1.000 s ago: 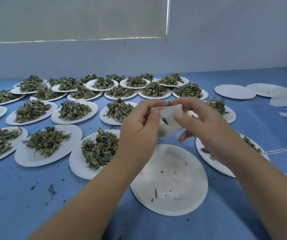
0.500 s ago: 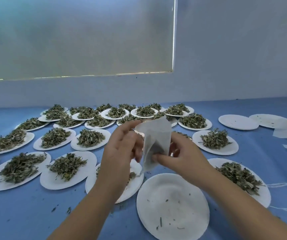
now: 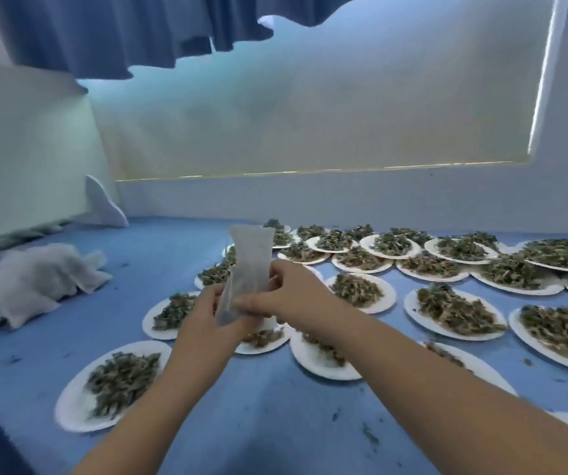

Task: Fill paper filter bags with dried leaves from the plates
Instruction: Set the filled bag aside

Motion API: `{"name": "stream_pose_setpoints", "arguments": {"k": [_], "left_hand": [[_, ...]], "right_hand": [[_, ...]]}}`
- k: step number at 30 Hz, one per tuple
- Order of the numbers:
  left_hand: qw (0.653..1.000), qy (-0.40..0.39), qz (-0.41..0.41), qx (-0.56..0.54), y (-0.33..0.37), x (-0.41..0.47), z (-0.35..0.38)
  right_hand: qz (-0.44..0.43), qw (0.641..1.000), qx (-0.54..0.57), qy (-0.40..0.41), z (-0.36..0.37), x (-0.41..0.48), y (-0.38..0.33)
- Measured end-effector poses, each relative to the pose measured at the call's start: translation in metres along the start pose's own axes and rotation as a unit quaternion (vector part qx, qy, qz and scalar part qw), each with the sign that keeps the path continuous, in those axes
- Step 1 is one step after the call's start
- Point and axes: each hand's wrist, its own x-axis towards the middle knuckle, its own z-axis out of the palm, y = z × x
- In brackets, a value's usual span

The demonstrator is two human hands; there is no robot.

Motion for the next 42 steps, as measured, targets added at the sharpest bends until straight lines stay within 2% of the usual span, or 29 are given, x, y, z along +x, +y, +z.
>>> {"name": "stream_pose_setpoints", "arguments": {"k": [8,17,21,25,28,31,37,42], "left_hand": [[0.990,0.126,-0.054,0.017,-0.068,0.042,-0.128],[0.964,0.160,-0.208,0.034,-0.151,0.108,-0.211],[0.961,0.187,-0.202,0.003,-0.163,0.139,-0.233],[0.942,0.198,-0.242,0.123,-0.172,0.149,-0.246],[0.934,0.242,-0.195,0.178,-0.175,0.145,-0.243],[0.934,0.226,-0.130,0.242,-0.165,0.134,-0.229],[0.972,0.158,-0.003,0.172,-0.097,0.099,-0.149],[0.991,0.065,0.055,0.101,-0.027,0.057,-0.059]], "right_hand": [[0.014,0.997,0.002,-0.076,0.097,0.048,-0.028],[0.024,0.990,-0.028,-0.139,0.136,0.065,-0.023],[0.015,0.983,-0.042,-0.176,0.135,0.067,-0.019],[0.016,0.980,-0.062,-0.188,0.129,0.067,-0.013],[0.026,0.980,-0.070,-0.184,0.120,0.064,-0.006],[0.031,0.982,-0.081,-0.166,0.110,0.062,-0.001],[0.034,0.990,-0.060,-0.127,0.082,0.040,-0.003],[0.032,0.995,-0.004,-0.089,0.026,-0.006,-0.004]]}}
